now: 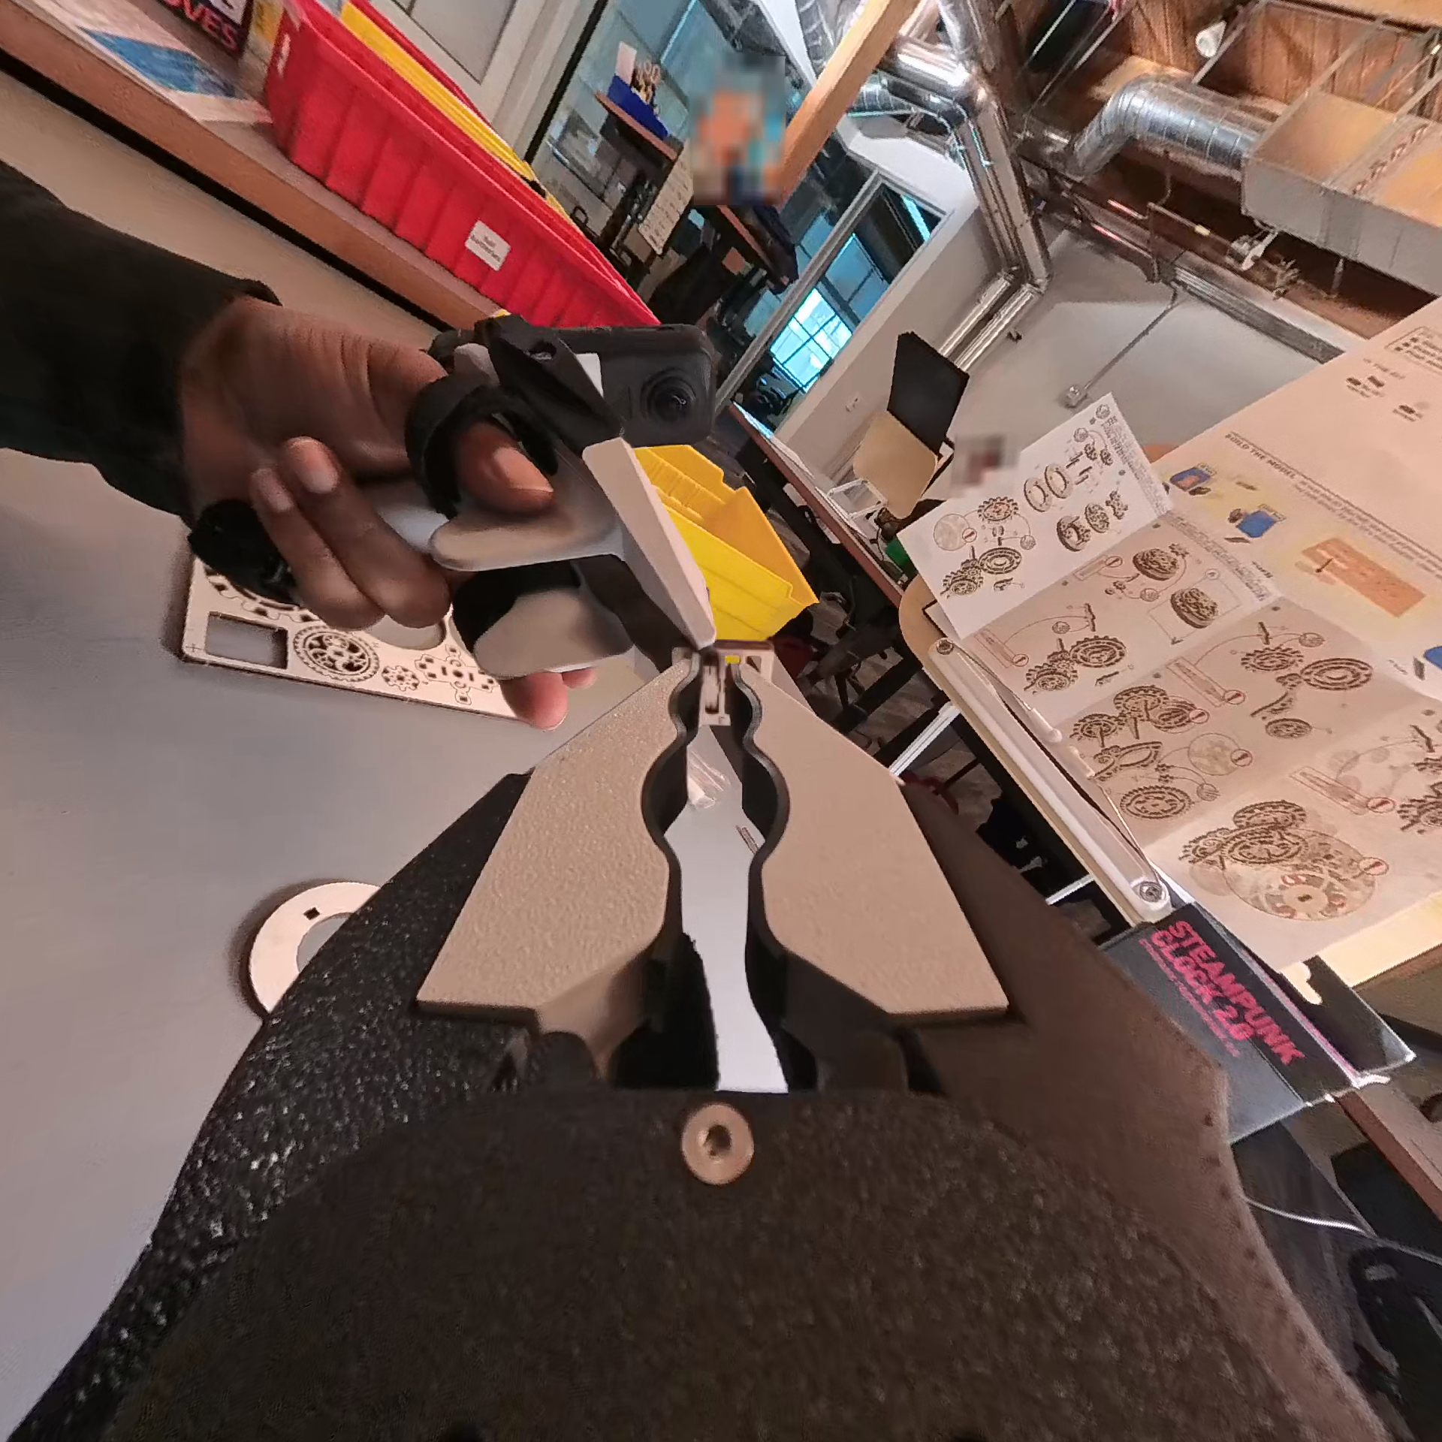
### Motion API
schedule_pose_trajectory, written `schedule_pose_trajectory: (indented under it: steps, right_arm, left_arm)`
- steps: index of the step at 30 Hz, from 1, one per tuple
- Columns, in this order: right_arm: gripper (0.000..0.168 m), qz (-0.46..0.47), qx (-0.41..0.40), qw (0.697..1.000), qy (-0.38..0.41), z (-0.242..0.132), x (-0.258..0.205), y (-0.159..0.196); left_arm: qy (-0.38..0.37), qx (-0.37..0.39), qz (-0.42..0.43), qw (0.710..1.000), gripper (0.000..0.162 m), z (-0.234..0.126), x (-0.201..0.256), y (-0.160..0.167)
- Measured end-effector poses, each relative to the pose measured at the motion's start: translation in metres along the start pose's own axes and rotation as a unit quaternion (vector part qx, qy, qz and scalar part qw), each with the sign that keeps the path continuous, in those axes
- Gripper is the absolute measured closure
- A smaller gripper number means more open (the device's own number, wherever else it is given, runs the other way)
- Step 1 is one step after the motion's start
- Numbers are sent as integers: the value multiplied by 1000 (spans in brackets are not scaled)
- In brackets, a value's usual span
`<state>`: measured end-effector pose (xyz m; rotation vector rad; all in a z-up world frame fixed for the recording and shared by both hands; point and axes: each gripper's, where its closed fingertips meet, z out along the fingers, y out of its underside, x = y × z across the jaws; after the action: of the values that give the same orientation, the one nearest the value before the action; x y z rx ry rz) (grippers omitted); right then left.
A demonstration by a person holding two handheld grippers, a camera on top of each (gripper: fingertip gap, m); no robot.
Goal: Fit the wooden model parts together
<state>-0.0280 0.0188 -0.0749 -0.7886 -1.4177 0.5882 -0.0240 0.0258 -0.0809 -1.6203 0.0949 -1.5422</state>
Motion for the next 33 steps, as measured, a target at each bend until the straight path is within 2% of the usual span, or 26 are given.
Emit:
schedule_pose_trajectory:
  steps: [10, 22, 24, 27, 33]
  right_arm:
    - [168, -14, -12, 1000, -5, -1, -1, 0]
    - [168, -33, 2, 999, 7, -4, 2, -3]
    - [168, -33, -4, 999, 8, -8, 6, 1]
    - [168, -26, -1, 1000, 0, -8, 4, 1]
    - [168, 7, 28, 1000, -8, -6, 1, -4]
  left_arm:
    - [-16, -9, 20, 1000, 138, 1, 0, 1]
    - [29, 19, -11, 999, 138, 1, 6, -3]
    - [46, 64, -29, 996, 138, -12, 8, -20]
    - [31, 94, 0, 995, 137, -37, 8, -39]
    - [46, 98, -5, 994, 137, -43, 10, -42]
